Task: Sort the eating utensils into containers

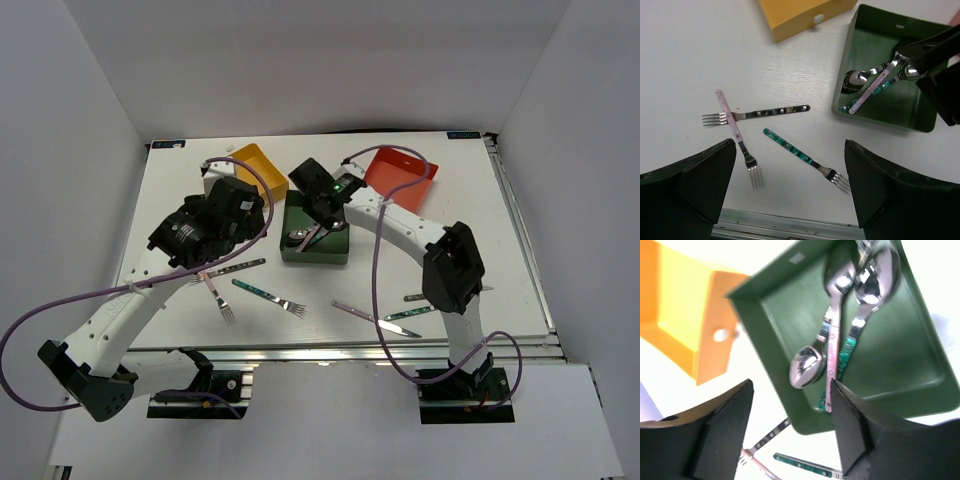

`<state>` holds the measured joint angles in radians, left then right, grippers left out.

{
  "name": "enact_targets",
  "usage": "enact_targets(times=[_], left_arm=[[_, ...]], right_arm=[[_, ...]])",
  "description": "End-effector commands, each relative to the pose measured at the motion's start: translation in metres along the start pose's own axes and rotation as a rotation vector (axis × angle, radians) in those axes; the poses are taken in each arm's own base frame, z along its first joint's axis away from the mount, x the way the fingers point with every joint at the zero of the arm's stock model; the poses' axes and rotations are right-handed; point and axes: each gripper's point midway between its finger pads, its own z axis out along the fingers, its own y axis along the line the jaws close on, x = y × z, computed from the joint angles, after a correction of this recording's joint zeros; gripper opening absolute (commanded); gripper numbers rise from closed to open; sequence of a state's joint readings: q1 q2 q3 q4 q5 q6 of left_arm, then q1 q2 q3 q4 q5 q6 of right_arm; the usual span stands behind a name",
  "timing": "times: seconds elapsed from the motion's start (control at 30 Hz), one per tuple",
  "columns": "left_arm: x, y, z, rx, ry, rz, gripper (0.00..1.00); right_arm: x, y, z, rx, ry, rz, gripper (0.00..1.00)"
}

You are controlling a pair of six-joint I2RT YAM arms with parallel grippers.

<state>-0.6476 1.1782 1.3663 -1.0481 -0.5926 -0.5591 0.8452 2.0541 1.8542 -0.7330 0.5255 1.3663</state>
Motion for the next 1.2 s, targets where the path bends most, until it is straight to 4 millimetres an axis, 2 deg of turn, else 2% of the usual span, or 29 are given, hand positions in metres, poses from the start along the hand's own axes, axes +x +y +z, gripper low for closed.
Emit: enact_targets(times=[0.0,0.03,0.07,0.1,0.13,0.17,0.2,0.23,0.27,0.3,0.37,0.4,0.43,0.47,0.57,0.7,0.9,1.07,1.17], left_arm=[[-0.005,0.002,0.001,-0.038,-0.017,-0.086,0.98],[-0.007,-0.003,0.001,-0.028,-0.011,-0.099,0.98],[-0.008,-0.005,0.002,-0.027,-0.003,-0.099,0.98],[-0.005,-0.005,0.004,-0.041,0.011,-0.095,0.98],[-0.004,-0.005,0.009,-0.070,0.021,-0.099,0.98],[-0.005,-0.003,0.007,-0.088,0.027,-0.095,0.98],[-0.006,-0.001,0.008,-0.102,0.028,-0.097,0.98],[-0.007,0.001,0.009,-0.123,0.022,-0.105,0.98],[-0.007,0.003,0.008,-0.131,0.022,-0.106,0.98],[-0.007,0.004,0.007,-0.133,0.017,-0.111,0.98],[-0.006,0.005,0.006,-0.114,0.010,-0.118,0.98],[-0.005,0.004,0.006,-0.104,0.009,-0.122,0.98],[-0.002,0.002,0.006,-0.091,0.015,-0.121,0.98],[-0.001,-0.004,0.004,-0.049,0.017,-0.135,0.98],[0.013,-0.013,0.009,-0.001,0.062,-0.126,0.98],[0.022,-0.015,0.013,0.004,0.086,-0.105,0.98],[0.019,-0.013,0.012,0.008,0.078,-0.069,0.98],[0.024,-0.011,0.012,0.006,0.090,-0.045,0.98],[0.026,-0.010,0.011,0.018,0.087,-0.042,0.98]], right_arm=[[-0.050,0.033,-0.054,-0.163,-0.116,-0.056,0.70],[-0.053,0.034,-0.058,-0.201,-0.124,-0.206,0.70],[-0.054,0.037,-0.063,-0.247,-0.113,-0.281,0.70],[-0.057,0.040,-0.077,-0.310,-0.088,-0.344,0.70],[-0.050,0.026,-0.074,-0.301,-0.070,-0.432,0.71],[-0.048,0.015,-0.078,-0.320,-0.066,-0.609,0.72],[-0.042,0.011,-0.096,-0.394,-0.027,-0.695,0.72],[-0.022,-0.018,-0.087,-0.385,0.041,-0.804,0.72],[-0.011,-0.033,-0.091,-0.439,0.082,-0.967,0.72],[0.004,-0.043,-0.111,-0.535,0.161,-1.031,0.72],[0.023,-0.098,-0.107,-0.464,0.285,-1.140,0.72],[0.027,-0.109,-0.114,-0.493,0.313,-1.186,0.72],[0.032,-0.124,-0.113,-0.477,0.350,-1.215,0.72],[0.041,-0.148,-0.112,-0.436,0.415,-1.247,0.72],[0.058,-0.176,-0.109,-0.366,0.482,-1.340,0.69],[0.080,-0.189,-0.098,-0.331,0.496,-1.417,0.68],[0.112,-0.207,-0.078,-0.280,0.548,-1.516,0.64],[0.121,-0.218,-0.057,-0.216,0.524,-1.560,0.60],[0.126,-0.222,-0.050,-0.236,0.516,-1.565,0.59]])
